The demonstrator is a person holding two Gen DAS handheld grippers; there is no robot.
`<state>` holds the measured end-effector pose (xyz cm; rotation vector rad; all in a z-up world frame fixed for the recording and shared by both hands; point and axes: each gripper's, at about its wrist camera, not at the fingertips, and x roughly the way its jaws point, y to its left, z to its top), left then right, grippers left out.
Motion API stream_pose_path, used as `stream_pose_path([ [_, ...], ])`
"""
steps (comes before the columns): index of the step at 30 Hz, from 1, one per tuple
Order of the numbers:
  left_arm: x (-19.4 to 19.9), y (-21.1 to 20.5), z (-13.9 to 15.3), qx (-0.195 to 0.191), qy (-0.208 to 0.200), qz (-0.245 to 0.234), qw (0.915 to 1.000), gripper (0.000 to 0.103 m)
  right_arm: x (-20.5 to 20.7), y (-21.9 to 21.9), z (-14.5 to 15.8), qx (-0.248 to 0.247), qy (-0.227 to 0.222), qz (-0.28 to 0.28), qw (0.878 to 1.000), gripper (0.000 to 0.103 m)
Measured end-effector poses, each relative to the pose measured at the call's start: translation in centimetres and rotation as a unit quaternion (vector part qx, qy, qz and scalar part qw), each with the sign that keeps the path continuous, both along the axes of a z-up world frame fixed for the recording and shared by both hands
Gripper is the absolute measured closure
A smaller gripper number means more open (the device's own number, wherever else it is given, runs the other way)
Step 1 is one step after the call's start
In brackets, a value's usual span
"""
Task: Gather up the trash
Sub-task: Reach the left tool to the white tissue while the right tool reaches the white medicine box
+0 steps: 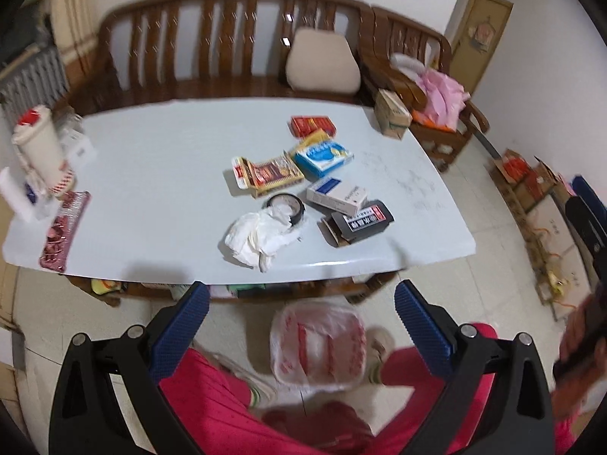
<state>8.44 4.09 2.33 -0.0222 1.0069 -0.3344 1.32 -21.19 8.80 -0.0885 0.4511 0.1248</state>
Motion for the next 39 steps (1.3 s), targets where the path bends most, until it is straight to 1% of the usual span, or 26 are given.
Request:
stream_pose_path([
  [1,0.9,0.2,-0.1,-0.001,0.019,-0.007,0.9998,0.007,0.7,-0.2,0.4,-0.005,0.005,0.005,1.000,0.006],
  [3,2.1,0.3,-0.3,0.009,0.034,-0.008,0.9993,0.007,2.5,-0.4,0.9,-0.019,0.018,0.022,0.999,0.006],
  [5,3.0,0.1,-0.5,0.035,0.035,-0.019,0.9986,0.007,4.3,-0.1,1.0,-0.032,0.040,0.067,0.996,0.006],
  [7,3.8,0.1,-0.8,0.054,0.042,-0.029,0.9973,0.007,6.1,0.3,0.6,-0.047,0.060,0.109,0.991,0.006],
  [8,4.2,0.0,-0.9,0.059,0.046,-0.037,0.9965,0.007,6.7,0.7,0.5,-0.054,0.066,0.116,0.990,0.006],
  [11,5.5,-0.1,-1.4,0.073,0.057,-0.054,0.9943,0.007,9.2,1.0,-0.3,-0.070,0.105,0.130,0.983,0.006],
  [16,7.4,0.3,-1.9,0.087,0.078,-0.077,0.9902,0.007,12.8,1.0,-1.1,-0.057,0.161,0.151,0.974,0.006],
  [19,8.4,0.3,-2.1,0.099,0.085,-0.093,0.9871,0.007,14.6,1.1,-1.1,-0.051,0.174,0.157,0.971,0.006],
  [23,9.3,-0.4,-2.8,0.120,0.092,-0.122,0.9809,0.007,16.5,1.4,-1.5,-0.051,0.195,0.166,0.965,0.006],
  [27,10.0,-1.4,-4.0,0.139,0.093,-0.151,0.9742,0.007,18.1,2.3,-2.9,-0.060,0.221,0.175,0.958,0.006],
  [31,10.9,-2.2,-6.0,0.152,0.105,-0.173,0.9674,0.007,19.6,3.7,-5.1,-0.080,0.246,0.190,0.947,0.006],
  [34,11.6,-2.6,-7.8,0.164,0.118,-0.179,0.9629,0.007,20.5,4.7,-6.8,-0.086,0.267,0.201,0.938,0.006],
  [35,11.9,-2.7,-8.5,0.166,0.124,-0.181,0.9612,0.007,21.0,5.1,-7.8,-0.091,0.279,0.206,0.934,0.006],
  [37,12.4,-2.9,-9.6,0.166,0.133,-0.183,0.9597,0.007,21.5,5.6,-8.9,-0.097,0.291,0.211,0.928,0.006],
  [39,12.8,-3.0,-10.6,0.164,0.141,-0.185,0.9586,0.007,22.2,6.2,-10.7,-0.100,0.312,0.219,0.919,0.006],
])
